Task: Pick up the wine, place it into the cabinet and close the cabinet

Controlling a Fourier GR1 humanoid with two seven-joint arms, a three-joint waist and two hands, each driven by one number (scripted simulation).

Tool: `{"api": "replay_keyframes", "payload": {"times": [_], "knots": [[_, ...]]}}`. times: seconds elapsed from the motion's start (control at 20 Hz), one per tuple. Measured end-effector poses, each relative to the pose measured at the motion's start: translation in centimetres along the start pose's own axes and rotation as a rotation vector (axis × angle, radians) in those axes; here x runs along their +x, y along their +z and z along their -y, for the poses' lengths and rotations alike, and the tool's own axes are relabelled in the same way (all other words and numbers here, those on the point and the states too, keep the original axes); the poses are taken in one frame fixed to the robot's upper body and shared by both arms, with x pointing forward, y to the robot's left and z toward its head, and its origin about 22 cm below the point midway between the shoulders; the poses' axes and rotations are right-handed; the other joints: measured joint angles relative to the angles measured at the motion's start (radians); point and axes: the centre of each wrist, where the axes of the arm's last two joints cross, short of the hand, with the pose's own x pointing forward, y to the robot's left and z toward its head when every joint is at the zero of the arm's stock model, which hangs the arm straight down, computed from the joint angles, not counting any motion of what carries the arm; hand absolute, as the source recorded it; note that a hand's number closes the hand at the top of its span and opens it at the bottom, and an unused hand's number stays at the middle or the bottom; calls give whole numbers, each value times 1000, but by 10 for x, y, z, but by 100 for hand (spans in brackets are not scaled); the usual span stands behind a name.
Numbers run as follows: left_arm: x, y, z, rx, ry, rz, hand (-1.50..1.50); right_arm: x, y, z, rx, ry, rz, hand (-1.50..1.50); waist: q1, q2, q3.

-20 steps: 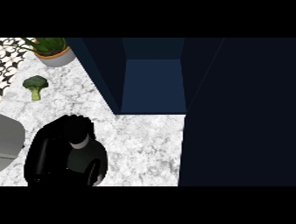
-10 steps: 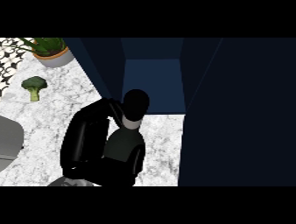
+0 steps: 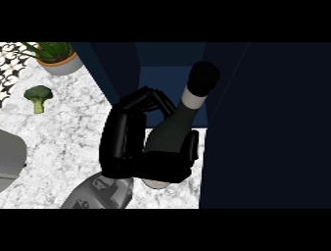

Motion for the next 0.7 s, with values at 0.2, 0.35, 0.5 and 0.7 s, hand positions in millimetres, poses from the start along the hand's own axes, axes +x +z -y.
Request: {"api": "replay_keyframes", "payload": {"times": [0.2,0.35,0.5,0.7], "knots": [[0,-9,12,20,-18,6,150,-1,-1,1,3,3,3,-150,1,0,0],[-4,-14,18,33,-47,17,150,0,1,4,-3,13,-1,-150,-1,0,0],[-7,-18,21,41,-62,18,150,-4,3,1,10,-2,2,-150,0,0,0],[-14,-25,20,63,-50,8,150,-2,2,0,14,-3,0,-150,-1,1,0]]}}
